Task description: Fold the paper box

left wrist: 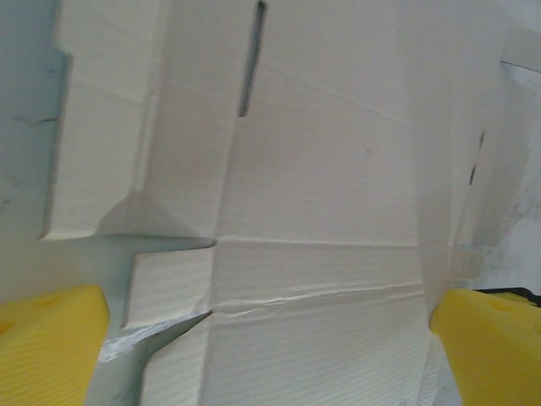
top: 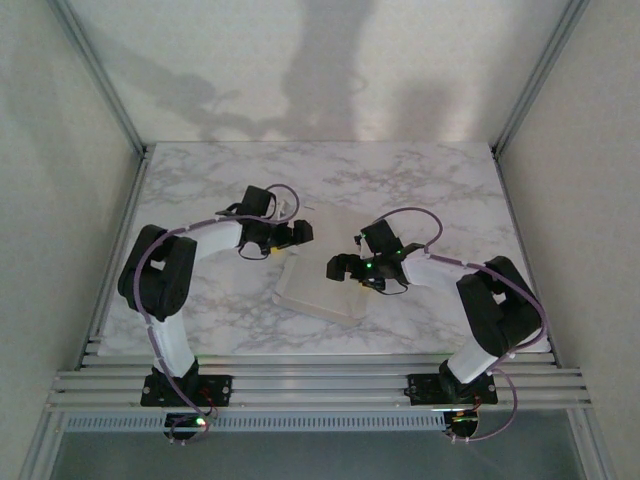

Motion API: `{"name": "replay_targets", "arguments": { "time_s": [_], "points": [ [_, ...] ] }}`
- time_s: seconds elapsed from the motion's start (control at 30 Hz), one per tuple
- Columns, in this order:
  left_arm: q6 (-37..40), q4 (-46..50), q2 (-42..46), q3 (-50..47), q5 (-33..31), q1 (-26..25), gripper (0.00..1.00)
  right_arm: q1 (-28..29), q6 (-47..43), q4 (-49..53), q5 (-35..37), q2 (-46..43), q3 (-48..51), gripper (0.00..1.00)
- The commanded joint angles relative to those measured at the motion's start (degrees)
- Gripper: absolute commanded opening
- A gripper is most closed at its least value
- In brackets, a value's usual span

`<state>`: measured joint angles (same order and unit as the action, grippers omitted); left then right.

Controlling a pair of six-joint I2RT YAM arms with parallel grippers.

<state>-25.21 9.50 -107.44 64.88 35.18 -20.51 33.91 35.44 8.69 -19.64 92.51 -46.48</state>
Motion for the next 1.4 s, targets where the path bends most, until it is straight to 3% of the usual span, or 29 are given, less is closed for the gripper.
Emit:
{"name": "replay_targets", "arguments": {
  "time_s": [0.0, 0.83, 1.37],
  "points": [
    [1.73, 2.79, -1.02, 2.33, 2.41, -1.42, 0.99, 0.58, 0.59, 1.69, 0.65, 3.5, 2.18, 0.99],
    [-0.11, 1.36, -3.53, 5.02, 3.17, -5.0, 0.99, 0.57, 0.57, 0.07, 1.27, 5.66, 3.23, 0.99],
    [-1.62, 0.31, -2.21, 4.49, -1.34, -5.67, 0.99, 0.55, -0.2, 0.97, 1.97, 5.21, 3.16, 0.99]
  ]
}}
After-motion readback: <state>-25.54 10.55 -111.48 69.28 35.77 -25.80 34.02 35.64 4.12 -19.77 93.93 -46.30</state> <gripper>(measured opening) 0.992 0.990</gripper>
